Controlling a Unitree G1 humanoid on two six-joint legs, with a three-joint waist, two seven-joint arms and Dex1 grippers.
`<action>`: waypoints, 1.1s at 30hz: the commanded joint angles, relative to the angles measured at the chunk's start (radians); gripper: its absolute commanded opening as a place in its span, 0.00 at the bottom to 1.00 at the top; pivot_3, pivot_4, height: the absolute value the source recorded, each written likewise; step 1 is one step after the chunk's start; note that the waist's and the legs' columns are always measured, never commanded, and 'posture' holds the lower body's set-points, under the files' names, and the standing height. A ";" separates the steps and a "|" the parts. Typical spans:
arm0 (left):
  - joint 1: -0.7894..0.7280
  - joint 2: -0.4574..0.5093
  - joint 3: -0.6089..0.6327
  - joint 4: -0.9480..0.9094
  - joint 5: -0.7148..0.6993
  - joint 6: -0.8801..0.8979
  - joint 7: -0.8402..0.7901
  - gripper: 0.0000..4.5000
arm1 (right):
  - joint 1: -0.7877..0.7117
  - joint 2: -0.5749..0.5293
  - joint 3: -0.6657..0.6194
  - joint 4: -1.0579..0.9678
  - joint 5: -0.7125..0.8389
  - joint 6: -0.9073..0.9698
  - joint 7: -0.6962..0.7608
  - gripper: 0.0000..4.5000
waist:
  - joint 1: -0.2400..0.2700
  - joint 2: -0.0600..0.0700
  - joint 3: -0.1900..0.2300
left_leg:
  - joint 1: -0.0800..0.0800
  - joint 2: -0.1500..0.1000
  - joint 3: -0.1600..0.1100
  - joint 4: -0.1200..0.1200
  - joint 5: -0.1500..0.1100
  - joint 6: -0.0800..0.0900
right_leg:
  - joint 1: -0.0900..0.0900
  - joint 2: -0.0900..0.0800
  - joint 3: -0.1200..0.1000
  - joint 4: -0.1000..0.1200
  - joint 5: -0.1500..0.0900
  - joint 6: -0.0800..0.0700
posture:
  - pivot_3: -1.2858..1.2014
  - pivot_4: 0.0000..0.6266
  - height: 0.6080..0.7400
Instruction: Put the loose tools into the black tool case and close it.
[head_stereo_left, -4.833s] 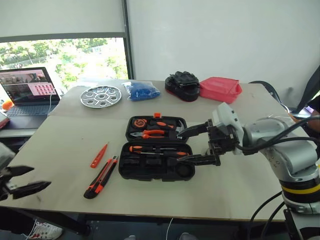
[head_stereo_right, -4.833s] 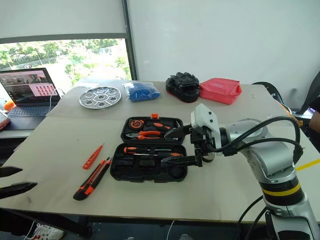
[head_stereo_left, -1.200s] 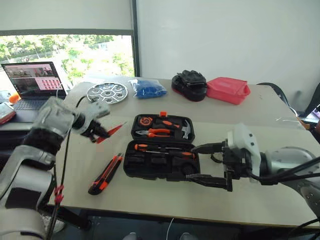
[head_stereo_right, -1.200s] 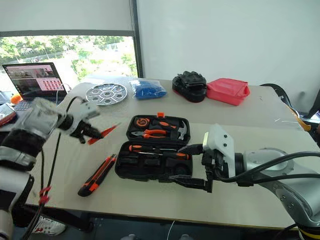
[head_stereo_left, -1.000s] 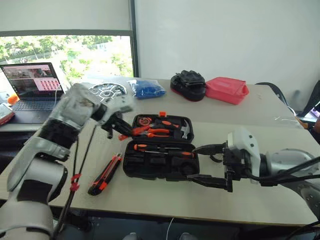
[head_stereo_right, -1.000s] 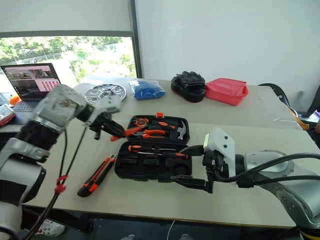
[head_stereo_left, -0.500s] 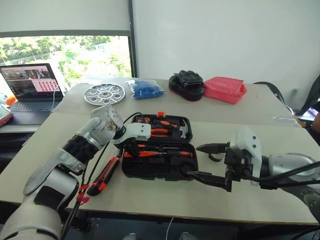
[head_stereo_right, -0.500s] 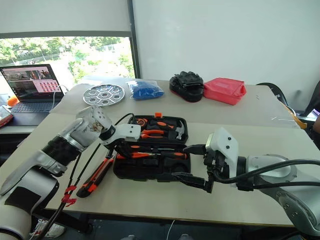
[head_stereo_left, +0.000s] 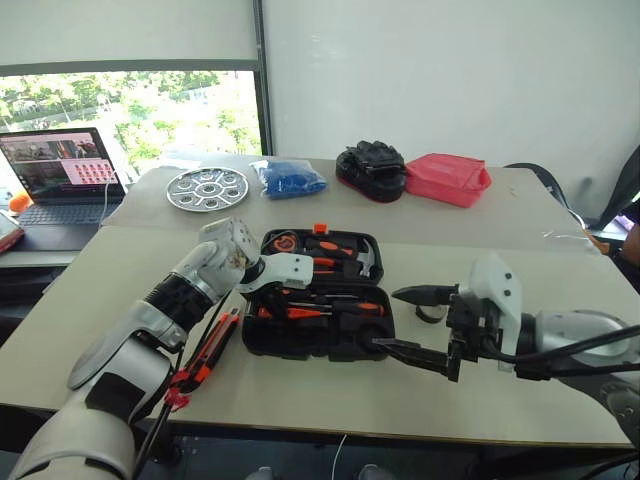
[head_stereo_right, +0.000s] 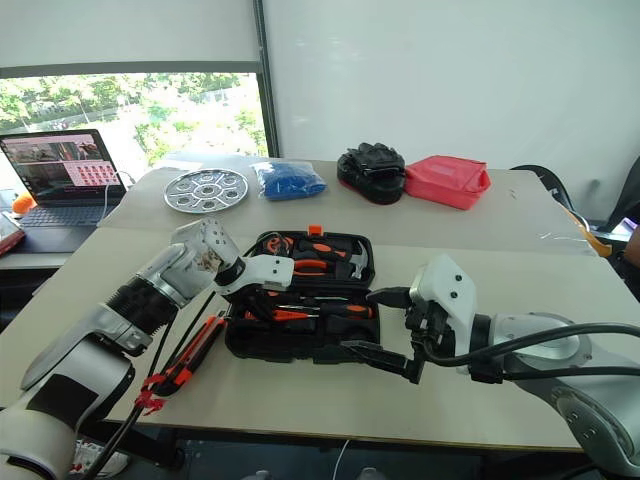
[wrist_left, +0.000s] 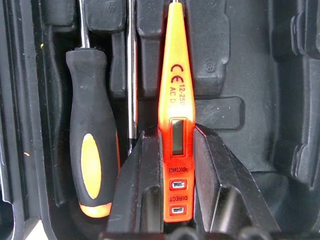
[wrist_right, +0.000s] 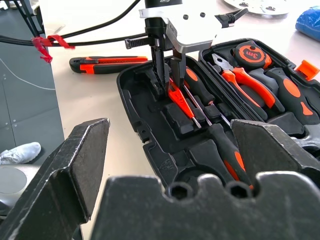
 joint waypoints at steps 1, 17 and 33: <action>0.006 0.016 0.005 -0.016 0.010 0.001 -0.034 0.09 | 0.000 0.005 -0.018 -0.027 0.006 -0.017 -0.013 1.00 | -0.002 0.000 0.000 | 0.000 0.000 0.000 0.000 0.000 0.000 | 0.000 0.000 0.000 0.000 0.000 0.000 | 0.52 0.24 1.00; 0.014 0.033 0.031 -0.013 0.014 0.022 -0.039 0.35 | -0.023 0.015 0.023 -0.011 -0.022 -0.030 -0.004 1.00 | -0.009 0.000 0.000 | 0.001 0.000 0.000 0.000 0.000 0.000 | 0.000 0.001 0.000 0.000 0.000 0.000 | 0.52 0.24 1.00; -0.070 0.170 0.111 -0.081 -0.221 0.058 -0.037 0.73 | -0.013 0.029 0.031 -0.008 -0.034 -0.032 0.007 1.00 | 0.011 0.000 0.000 | 0.000 -0.001 -0.001 0.001 0.000 0.000 | 0.001 -0.001 -0.001 0.000 0.000 0.001 | 0.52 0.24 1.00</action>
